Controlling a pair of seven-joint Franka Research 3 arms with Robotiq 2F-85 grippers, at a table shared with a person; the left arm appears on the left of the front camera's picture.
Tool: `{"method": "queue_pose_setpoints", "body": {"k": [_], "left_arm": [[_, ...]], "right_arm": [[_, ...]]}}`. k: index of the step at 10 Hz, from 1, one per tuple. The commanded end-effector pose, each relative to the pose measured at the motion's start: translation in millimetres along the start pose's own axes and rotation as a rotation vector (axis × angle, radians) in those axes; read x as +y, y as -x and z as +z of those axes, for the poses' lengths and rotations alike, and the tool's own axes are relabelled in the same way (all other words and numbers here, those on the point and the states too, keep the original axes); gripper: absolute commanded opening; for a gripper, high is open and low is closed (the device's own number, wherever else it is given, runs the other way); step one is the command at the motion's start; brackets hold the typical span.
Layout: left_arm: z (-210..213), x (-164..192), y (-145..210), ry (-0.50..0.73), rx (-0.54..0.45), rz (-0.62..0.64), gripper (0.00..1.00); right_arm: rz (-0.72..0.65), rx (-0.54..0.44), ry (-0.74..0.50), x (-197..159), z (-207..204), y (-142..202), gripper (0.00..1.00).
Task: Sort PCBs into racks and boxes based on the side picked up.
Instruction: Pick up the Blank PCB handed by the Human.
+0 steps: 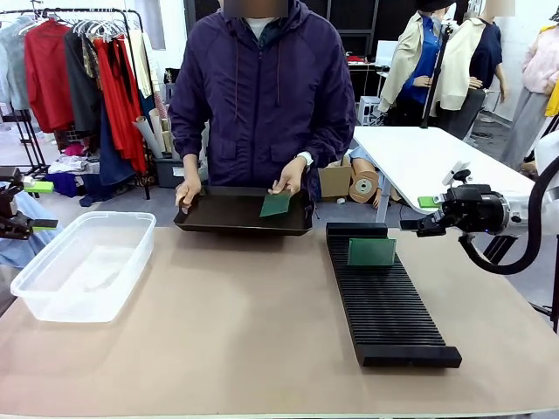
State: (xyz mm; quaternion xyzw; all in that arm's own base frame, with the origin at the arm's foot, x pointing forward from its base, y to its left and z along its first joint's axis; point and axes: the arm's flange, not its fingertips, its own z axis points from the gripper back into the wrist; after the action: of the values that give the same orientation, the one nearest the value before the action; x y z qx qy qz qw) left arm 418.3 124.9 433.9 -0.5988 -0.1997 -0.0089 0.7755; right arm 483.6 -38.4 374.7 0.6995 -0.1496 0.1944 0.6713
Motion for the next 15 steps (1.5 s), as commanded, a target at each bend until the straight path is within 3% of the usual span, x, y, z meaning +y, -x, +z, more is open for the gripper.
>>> {"method": "queue_pose_setpoints", "body": {"k": [1,6,7,15], "left_arm": [[0.5,-1.6,-0.7,-0.004,-0.003,0.012,1.00],[0.5,-1.6,-0.7,-0.004,-0.003,0.012,1.00],[0.5,-1.6,-0.7,-0.004,-0.003,0.012,1.00],[0.5,-1.6,-0.7,-0.004,-0.003,0.012,1.00]], "right_arm": [[-0.050,-0.024,-0.017,8.8,-13.6,1.8,1.00],[-0.036,-0.025,0.024,27.0,-26.3,6.6,1.00],[-0.009,0.000,0.010,13.8,-19.1,6.3,1.00],[-0.009,0.000,0.010,13.8,-19.1,6.3,1.00]]}}
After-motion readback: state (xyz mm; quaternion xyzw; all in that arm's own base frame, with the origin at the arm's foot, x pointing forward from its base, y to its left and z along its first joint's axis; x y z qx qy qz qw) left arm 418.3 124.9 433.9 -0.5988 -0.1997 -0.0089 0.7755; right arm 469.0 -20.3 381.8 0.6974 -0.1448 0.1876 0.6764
